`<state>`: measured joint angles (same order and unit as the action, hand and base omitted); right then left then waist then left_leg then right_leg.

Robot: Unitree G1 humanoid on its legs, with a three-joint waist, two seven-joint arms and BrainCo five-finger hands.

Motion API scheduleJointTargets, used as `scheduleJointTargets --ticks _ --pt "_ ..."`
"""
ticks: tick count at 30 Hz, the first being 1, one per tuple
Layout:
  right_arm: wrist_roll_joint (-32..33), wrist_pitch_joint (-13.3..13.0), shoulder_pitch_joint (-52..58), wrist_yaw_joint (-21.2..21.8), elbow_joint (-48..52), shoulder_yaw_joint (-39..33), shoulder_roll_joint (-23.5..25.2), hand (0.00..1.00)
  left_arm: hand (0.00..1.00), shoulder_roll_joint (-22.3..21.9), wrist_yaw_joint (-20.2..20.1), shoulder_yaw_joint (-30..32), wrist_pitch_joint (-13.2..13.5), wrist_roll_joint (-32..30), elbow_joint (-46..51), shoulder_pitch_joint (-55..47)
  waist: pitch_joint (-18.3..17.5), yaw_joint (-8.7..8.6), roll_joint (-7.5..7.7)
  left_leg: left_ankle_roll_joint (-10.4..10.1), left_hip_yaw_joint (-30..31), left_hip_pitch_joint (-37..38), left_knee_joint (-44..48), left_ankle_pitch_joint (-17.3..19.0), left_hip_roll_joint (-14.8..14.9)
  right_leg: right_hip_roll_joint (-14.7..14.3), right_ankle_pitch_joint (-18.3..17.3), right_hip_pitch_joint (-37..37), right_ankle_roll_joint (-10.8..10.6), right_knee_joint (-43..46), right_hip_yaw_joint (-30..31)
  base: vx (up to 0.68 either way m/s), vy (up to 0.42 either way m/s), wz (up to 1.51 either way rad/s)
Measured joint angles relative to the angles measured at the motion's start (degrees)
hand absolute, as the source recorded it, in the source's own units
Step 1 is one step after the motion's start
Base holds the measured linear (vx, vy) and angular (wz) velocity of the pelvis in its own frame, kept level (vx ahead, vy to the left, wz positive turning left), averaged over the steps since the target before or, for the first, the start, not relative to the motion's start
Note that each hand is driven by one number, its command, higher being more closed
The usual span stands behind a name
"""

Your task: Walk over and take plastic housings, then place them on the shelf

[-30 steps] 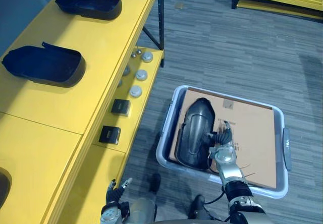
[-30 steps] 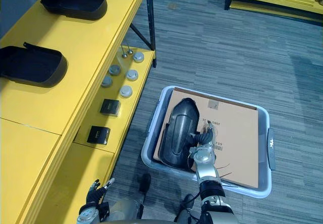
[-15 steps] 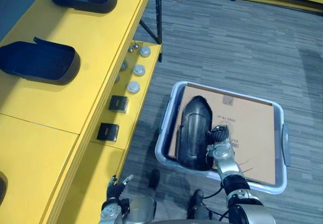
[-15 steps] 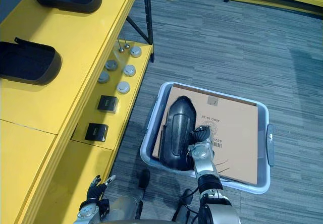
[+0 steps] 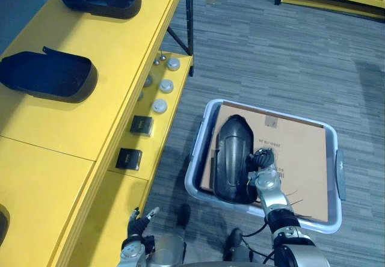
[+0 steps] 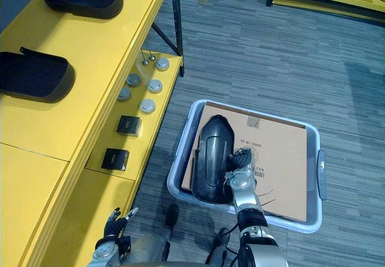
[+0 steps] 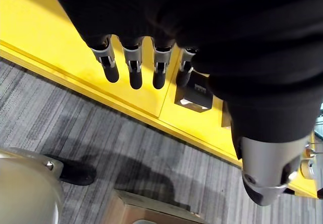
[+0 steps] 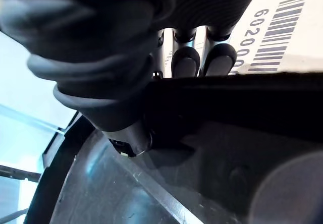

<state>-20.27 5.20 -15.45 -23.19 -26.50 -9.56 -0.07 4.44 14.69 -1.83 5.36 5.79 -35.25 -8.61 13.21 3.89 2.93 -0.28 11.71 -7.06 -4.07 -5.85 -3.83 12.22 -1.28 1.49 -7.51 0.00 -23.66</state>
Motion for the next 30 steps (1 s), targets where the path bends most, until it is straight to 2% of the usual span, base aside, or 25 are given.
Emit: scheduleJointTargets --ticks 5,7,9,13,16,20,24,30 --pt "-0.17 -2.67 2.40 -1.22 9.38 -0.06 -1.73 1.00 0.00 -0.94 0.40 -4.41 0.55 -0.41 16.33 -0.63 -0.03 -0.24 -0.01 -0.08 0.92 -0.11 0.17 -0.04 0.05 0.10 -0.22 0.18 -0.16 0.41 -0.65 -0.02 0.012 0.08" --pt "-0.77 -2.70 2.53 -1.91 11.76 0.05 -1.71 1.00 0.00 -0.99 0.43 -5.89 1.20 -1.23 21.87 -0.83 -0.06 -0.57 -0.04 -0.08 1.00 -0.12 0.27 -0.04 -0.05 0.19 -0.40 0.17 -0.19 0.63 -0.77 -0.01 0.016 0.05" --pt "-1.71 -2.70 2.61 -2.23 14.65 0.84 -1.58 1.00 0.00 -1.19 0.50 -6.58 1.62 -2.17 28.29 -1.57 -0.08 -1.74 -0.03 -0.07 1.37 -0.21 0.41 -0.05 -0.19 0.29 -0.57 0.22 -0.14 0.87 -1.30 -0.01 0.021 0.08" --pt "-3.97 -3.47 3.81 -3.05 22.80 2.70 -1.54 1.00 0.00 -1.27 1.13 -8.33 2.75 -4.50 42.90 -1.16 -0.19 -2.07 -0.02 -0.07 1.37 -0.23 0.74 -0.04 -0.31 0.45 -0.61 0.34 -0.16 0.91 -1.41 0.00 0.004 0.01" --pt "-4.76 -4.05 3.75 -3.13 26.09 4.44 -1.50 1.00 0.00 -1.06 2.53 -10.30 3.04 -6.70 48.48 0.52 -0.73 -2.94 -0.04 -0.07 1.42 -0.23 0.95 -0.04 -0.37 0.49 -0.60 0.50 -0.16 0.90 -1.47 0.00 0.000 0.00" --pt "-5.10 -4.46 3.55 -3.16 28.55 7.93 -1.39 1.00 0.00 -0.96 3.24 -15.80 3.12 -9.62 50.65 4.37 -3.38 -3.12 -0.04 -0.07 1.18 -0.05 0.98 -0.04 -0.25 0.44 -0.60 0.51 -0.16 0.90 -1.26 -0.01 0.006 -0.02" --pt "-5.07 -4.83 3.28 -3.18 32.55 11.78 0.05 1.00 0.00 -1.14 3.28 -20.73 2.75 -13.15 50.66 7.78 -4.48 -3.32 -0.17 -0.07 0.49 1.10 0.85 -0.01 -0.08 0.39 -0.60 0.86 -0.15 0.97 -0.41 -0.05 0.015 -0.11" --pt "-4.45 -4.98 1.20 -4.29 34.59 15.54 2.33 1.00 0.00 -1.67 5.08 -23.57 1.57 -15.15 49.72 9.19 -5.93 -3.40 -0.11 -0.06 -0.87 1.78 0.36 -0.05 -0.04 0.39 -0.58 0.16 -0.13 1.77 0.89 -0.03 0.024 -0.13"
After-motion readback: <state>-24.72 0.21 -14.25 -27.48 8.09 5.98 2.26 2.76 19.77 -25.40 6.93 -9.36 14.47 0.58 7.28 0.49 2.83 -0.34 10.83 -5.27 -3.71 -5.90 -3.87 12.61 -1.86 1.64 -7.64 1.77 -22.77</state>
